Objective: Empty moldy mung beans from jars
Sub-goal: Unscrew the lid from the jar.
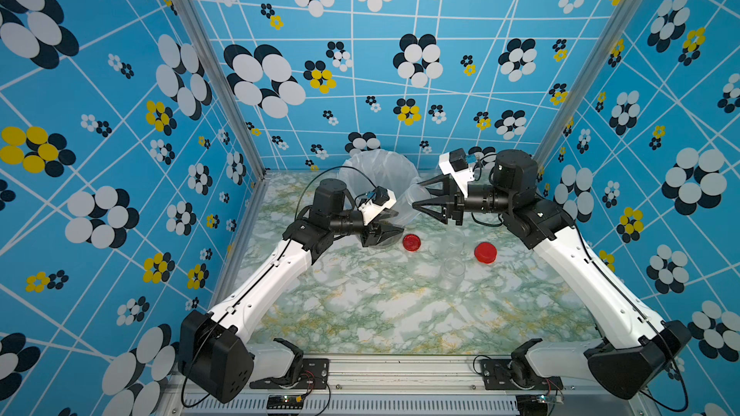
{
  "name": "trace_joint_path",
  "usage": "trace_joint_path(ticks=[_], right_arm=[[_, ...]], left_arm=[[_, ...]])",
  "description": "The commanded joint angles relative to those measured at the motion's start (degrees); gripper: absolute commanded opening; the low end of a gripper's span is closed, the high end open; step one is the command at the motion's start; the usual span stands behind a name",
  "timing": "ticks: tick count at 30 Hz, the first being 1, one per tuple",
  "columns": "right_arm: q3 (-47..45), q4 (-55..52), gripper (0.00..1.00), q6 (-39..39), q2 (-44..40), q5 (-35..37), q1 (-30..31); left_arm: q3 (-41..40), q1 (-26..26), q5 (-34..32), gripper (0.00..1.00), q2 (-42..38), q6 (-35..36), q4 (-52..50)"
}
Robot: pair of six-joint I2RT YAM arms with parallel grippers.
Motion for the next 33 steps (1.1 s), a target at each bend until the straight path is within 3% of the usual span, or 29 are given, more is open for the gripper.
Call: trace_joint_path(ticks=[1,6,11,16,19,26,33], right_arm=[[2.23,-16.81,0.00,-13.10,-1.36,-12.14,0.82],[4.97,-20.17,0.00,-14.81,0.79,-12.70,0.80],[3.94,-11.91,0.00,-7.52,-0.66,-10.96,1.84],[3.59,-4.42,0.00,-0.11,-2.31,-6.16,4.08],[2.89,0.69,0.00,5.00,-3.64,-3.19,4.91],[4.03,1.41,0.00,10.17,-4.72,7.53,6.32],[9.02,-2.71,0.00,14.26,-2.42,17.74,6.45]], left_arm=[[8.28,5.79,-0.99,0.34,4.09,-7.98,-9.86],[9.86,4.14,-5.03,0.38,4.52,-5.91,-14.76],[8.38,0.78,-11.11,0.67,2.62,-5.84,-12.90],[7.08,-2.36,-18.27,0.80,0.97,-7.92,-9.13],[5.25,-4.55,-22.65,0.81,-0.57,-9.49,-5.52],[1.51,-9.68,-36.54,1.00,-6.09,-9.68,0.69],[-0.42,-12.61,-49.88,0.99,-9.68,-8.39,4.89]])
